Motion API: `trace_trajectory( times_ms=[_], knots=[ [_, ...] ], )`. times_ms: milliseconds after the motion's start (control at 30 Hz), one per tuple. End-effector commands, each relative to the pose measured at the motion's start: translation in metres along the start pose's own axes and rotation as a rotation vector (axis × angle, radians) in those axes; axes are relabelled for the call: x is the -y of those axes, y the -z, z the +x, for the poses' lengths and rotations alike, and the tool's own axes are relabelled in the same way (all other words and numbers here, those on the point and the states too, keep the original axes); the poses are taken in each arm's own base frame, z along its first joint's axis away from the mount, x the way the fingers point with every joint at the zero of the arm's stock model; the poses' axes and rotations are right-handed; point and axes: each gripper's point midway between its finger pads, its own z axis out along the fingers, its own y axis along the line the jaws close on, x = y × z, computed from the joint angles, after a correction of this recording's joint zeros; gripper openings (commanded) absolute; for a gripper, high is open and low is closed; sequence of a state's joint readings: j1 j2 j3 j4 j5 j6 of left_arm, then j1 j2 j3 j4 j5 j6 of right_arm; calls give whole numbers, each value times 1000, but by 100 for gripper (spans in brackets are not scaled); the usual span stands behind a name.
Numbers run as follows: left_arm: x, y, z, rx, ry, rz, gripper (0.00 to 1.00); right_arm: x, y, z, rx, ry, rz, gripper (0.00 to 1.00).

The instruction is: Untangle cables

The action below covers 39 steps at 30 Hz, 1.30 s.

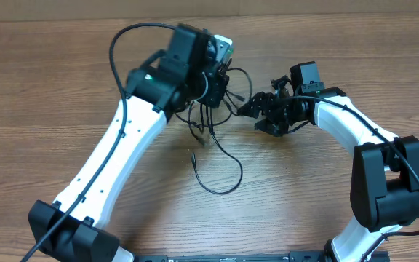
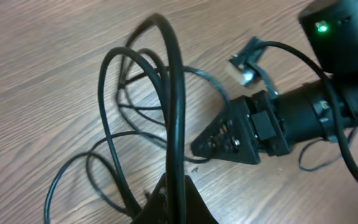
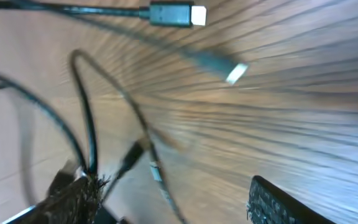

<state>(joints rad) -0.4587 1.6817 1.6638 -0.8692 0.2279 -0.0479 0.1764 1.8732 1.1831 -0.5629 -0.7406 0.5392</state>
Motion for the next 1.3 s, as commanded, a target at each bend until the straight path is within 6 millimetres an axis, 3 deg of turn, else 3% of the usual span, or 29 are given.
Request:
trace_trajectory(
  times_ms=[0, 200, 467, 733, 900, 1100, 1267],
  knots=[
    [1, 5, -4, 9, 3, 145, 4, -21, 4, 4, -47, 2, -111, 74],
    [-29, 7, 4, -9, 61, 230, 4, -7, 3, -3, -3, -10, -34, 70],
    [-104, -18, 65, -248, 215, 13, 4, 32, 6, -6, 53, -71, 174, 71],
    [-146, -53, 122, -473, 355, -184, 4, 49, 9, -4, 67, -92, 262, 71],
    [-169, -52, 145, -556, 412, -340, 5, 50, 9, -4, 69, -92, 266, 71],
    [-192, -38, 154, -576, 455, -486, 29, 54, 11, -7, 85, -92, 294, 71],
    [-199, -33, 157, -581, 481, -498, 58, 57, 12, -7, 92, -92, 308, 71]
  ],
)
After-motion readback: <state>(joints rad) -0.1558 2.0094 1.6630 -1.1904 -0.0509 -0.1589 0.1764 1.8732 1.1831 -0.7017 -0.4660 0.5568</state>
